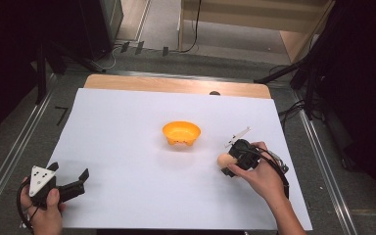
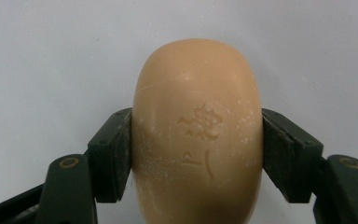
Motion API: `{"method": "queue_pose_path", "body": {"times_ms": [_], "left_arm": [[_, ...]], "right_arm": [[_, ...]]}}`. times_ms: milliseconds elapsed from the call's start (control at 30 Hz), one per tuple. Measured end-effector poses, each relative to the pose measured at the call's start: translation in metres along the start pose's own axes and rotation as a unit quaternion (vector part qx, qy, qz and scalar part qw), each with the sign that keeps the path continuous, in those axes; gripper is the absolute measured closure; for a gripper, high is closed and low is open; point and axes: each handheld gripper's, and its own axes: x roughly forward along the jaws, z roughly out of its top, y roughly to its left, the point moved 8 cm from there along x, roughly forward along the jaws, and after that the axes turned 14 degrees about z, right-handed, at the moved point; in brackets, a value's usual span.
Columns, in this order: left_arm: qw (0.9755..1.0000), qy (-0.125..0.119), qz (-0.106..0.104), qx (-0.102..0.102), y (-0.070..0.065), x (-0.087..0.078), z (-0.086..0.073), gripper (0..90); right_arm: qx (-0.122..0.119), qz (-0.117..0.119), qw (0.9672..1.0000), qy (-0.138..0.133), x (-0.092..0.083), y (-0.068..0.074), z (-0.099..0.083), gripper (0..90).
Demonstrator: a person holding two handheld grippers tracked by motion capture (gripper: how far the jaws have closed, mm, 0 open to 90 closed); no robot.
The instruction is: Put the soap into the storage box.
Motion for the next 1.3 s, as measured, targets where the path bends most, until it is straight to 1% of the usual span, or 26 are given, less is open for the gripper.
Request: {"method": "queue_pose_path", "body": {"times_ms": [67,133,167,200,233,333,367,433,467,500,600,700,733,767,800,867,900,1000,1067,1133,1200,1233,1267,1300], "left_arm": [[1.0000,0.000,0.000,0.000,0.000,0.000,0.000,0.0],[1.0000,0.000,0.000,0.000,0.000,0.000,0.000,0.0],[1.0000,0.000,0.000,0.000,0.000,0.000,0.000,0.0],[1.0000,0.000,0.000,0.000,0.000,0.000,0.000,0.0],[1.0000,0.000,0.000,0.000,0.000,0.000,0.000,0.0],[1.0000,0.000,-0.001,0.000,0.000,0.000,0.000,0.0],[1.0000,0.000,-0.001,0.000,0.000,0.000,0.000,0.0],[1.0000,-0.001,-0.001,0.000,0.000,0.000,0.000,0.0],[1.0000,0.000,-0.001,0.000,0.000,0.000,0.000,0.0],[1.0000,-0.001,-0.001,0.000,0.000,0.000,0.000,0.0],[1.0000,0.000,-0.001,0.000,0.000,0.000,0.000,0.0],[1.0000,0.000,-0.001,0.000,0.000,0.000,0.000,0.0],[1.0000,0.000,-0.001,0.000,0.000,0.000,0.000,0.0],[1.0000,0.000,-0.001,0.000,0.000,0.000,0.000,0.0],[1.0000,0.000,0.000,0.000,0.000,0.000,0.000,0.0],[1.0000,0.000,0.000,0.000,0.000,0.000,0.000,0.0],[1.0000,0.000,0.000,0.000,0.000,0.000,0.000,0.0],[1.0000,0.000,0.000,0.000,0.000,0.000,0.000,0.0],[1.0000,0.000,0.000,0.000,0.000,0.000,0.000,0.0],[1.0000,0.000,-0.001,0.000,0.000,0.000,0.000,0.0],[1.0000,0.000,-0.001,0.000,0.000,0.000,0.000,0.0],[1.0000,0.000,0.000,0.000,0.000,0.000,0.000,0.0],[1.0000,0.000,-0.001,0.000,0.000,0.000,0.000,0.0],[1.0000,0.000,-0.001,0.000,0.000,0.000,0.000,0.0]], "right_arm": [[-0.010,-0.003,0.9999,0.009,-0.002,-0.001,0.002,33.2],[-0.018,-0.006,0.9998,0.010,-0.002,-0.002,0.004,33.2],[-0.018,-0.007,0.9997,0.013,-0.003,-0.002,0.005,33.2],[-0.025,-0.007,0.9996,0.013,-0.003,-0.003,0.007,33.2],[-0.025,-0.005,0.9996,0.014,-0.004,-0.002,0.008,33.1],[-0.029,-0.004,0.9995,0.014,-0.005,-0.002,0.010,33.2],[-0.039,-0.006,0.9992,0.012,-0.006,-0.004,0.013,33.2],[-0.039,-0.006,0.9992,0.012,-0.007,-0.003,0.014,33.2],[-0.045,-0.009,0.9989,0.011,-0.008,-0.004,0.017,33.2],[-0.045,-0.009,0.9989,0.011,-0.008,-0.004,0.017,33.2],[-0.056,-0.010,0.9983,0.008,-0.010,-0.004,0.022,33.2],[-0.058,-0.007,0.9983,0.008,-0.011,-0.004,0.025,33.2],[-0.064,-0.007,0.9979,0.010,-0.012,-0.004,0.027,33.2],[-0.064,-0.007,0.9979,0.010,-0.012,-0.004,0.027,33.2],[-0.072,-0.004,0.9974,0.009,-0.013,-0.004,0.030,33.2],[-0.074,-0.003,0.9972,0.009,-0.013,-0.004,0.031,33.2],[-0.082,-0.006,0.9965,0.014,-0.014,-0.005,0.032,33.2],[-0.095,-0.009,0.9953,0.019,-0.014,-0.005,0.035,33.2],[-0.099,-0.007,0.9949,0.018,-0.014,-0.004,0.036,33.2],[-0.098,-0.005,0.9950,0.018,-0.014,-0.004,0.039,33.2],[-0.104,-0.003,0.9945,0.015,-0.015,-0.004,0.042,33.2],[-0.111,-0.004,0.9937,0.014,-0.015,-0.005,0.043,33.2],[-0.109,-0.003,0.9940,0.015,-0.016,-0.004,0.044,33.2],[-0.114,-0.003,0.9934,0.014,-0.016,-0.004,0.046,33.2]]}}
